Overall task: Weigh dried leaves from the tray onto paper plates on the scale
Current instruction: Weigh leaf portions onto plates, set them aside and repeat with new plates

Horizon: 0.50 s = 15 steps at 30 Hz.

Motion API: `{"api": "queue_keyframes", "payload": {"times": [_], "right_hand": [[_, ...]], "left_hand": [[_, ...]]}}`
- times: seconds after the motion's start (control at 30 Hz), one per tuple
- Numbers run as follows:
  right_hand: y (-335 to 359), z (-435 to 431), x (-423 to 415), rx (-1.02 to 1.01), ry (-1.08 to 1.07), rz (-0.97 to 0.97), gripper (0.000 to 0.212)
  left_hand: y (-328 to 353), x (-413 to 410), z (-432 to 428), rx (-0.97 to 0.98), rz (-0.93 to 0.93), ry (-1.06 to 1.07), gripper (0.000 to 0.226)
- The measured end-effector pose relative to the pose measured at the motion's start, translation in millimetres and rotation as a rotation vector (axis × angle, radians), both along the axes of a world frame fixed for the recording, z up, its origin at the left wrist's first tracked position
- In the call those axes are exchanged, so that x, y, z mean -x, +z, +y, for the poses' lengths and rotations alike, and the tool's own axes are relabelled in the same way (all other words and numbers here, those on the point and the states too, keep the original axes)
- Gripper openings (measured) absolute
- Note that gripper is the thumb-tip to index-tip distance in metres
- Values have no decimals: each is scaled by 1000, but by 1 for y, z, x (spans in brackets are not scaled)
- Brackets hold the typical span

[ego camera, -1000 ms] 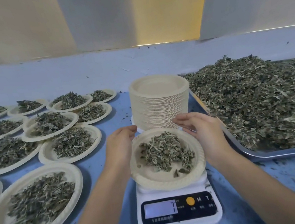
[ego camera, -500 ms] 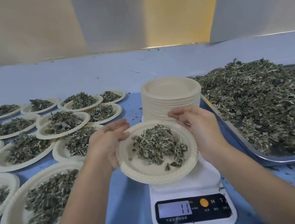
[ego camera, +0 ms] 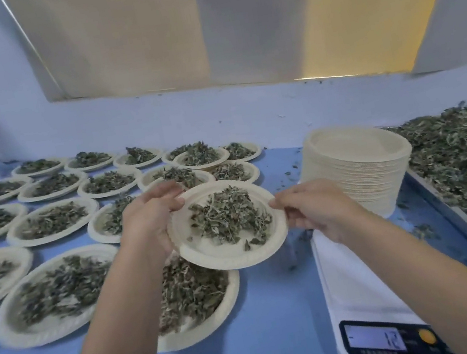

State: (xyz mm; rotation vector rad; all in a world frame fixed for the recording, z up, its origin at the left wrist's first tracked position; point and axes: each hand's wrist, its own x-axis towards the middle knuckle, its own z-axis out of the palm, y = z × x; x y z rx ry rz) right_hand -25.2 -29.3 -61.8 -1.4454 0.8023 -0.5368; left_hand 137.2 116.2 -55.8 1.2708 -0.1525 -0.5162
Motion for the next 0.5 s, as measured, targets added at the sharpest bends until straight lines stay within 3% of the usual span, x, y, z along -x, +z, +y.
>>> {"api": "queue_keyframes", "payload": {"times": [0.2,0.4,0.5], "right_hand": [[1,25,-58,-76,18,26,18],[-10,46,-108,-39,42,118,15],[-17,50,-122,-29,57,170,11]], "left_hand": [[3,-41,30,-90,-139,281,28],[-2,-58,53,-85,-212,468,30],[-2,-61,54,-63,-186,465,33]]}}
